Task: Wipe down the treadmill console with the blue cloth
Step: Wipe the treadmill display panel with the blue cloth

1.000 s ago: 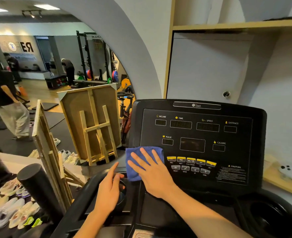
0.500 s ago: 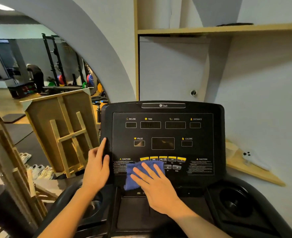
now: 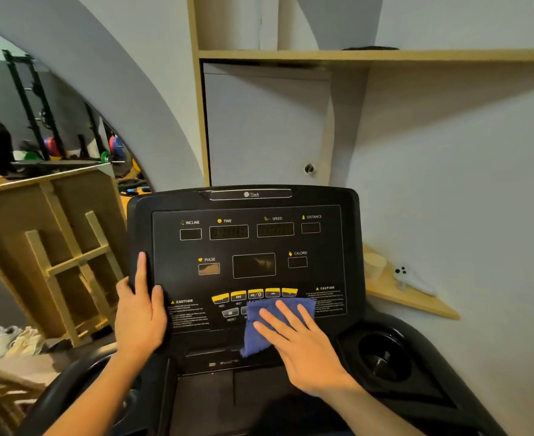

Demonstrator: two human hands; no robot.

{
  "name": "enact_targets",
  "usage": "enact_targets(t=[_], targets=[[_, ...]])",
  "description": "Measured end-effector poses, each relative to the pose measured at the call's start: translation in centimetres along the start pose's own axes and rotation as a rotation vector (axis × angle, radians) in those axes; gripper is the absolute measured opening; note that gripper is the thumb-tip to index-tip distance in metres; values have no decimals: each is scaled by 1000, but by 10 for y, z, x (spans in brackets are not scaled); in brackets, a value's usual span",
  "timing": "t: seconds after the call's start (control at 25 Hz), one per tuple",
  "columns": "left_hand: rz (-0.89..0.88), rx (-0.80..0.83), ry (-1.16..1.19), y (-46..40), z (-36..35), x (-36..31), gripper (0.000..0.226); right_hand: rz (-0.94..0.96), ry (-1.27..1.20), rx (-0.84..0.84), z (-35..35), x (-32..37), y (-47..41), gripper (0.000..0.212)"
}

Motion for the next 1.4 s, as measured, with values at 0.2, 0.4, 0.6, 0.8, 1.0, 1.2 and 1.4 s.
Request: enact_targets(t=[0.2,0.4,0.6,0.8,1.0,1.2,1.4], targets=[[-33,-24,-39,3,0,0,64,-40,4,-9,1,-33,13,63],[-63,-15,-66,4,2,-1,64,-103,12,5,-3,-69,25,64],[-47,-25,-84,5,2,-1,64,-272,-85,-39,0,-99,44,57],[-52,-40,-107,5,0,1,64,-351,-59,-82,-13,-106,38,56],[-64,-53,-126,4,-3,6,60,-397,-57,-173,-14,-111,17,60],[-53,-65,-108,3,-5,9,65,-461,-132,-263,9,-117,-6,58],[-64,-69,-97,3,-5,9,59,-483,-160,-341,46,-127,-46,60]])
Point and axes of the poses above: each hand's wrist, its own y-axis away from the middle knuckle, its own z-axis out of the back of the hand, x = y × z, the point moved 5 cm from there along -y, towards the middle knuckle, and after that the axes turned 10 degrees about -z, right-handed, at the moved point
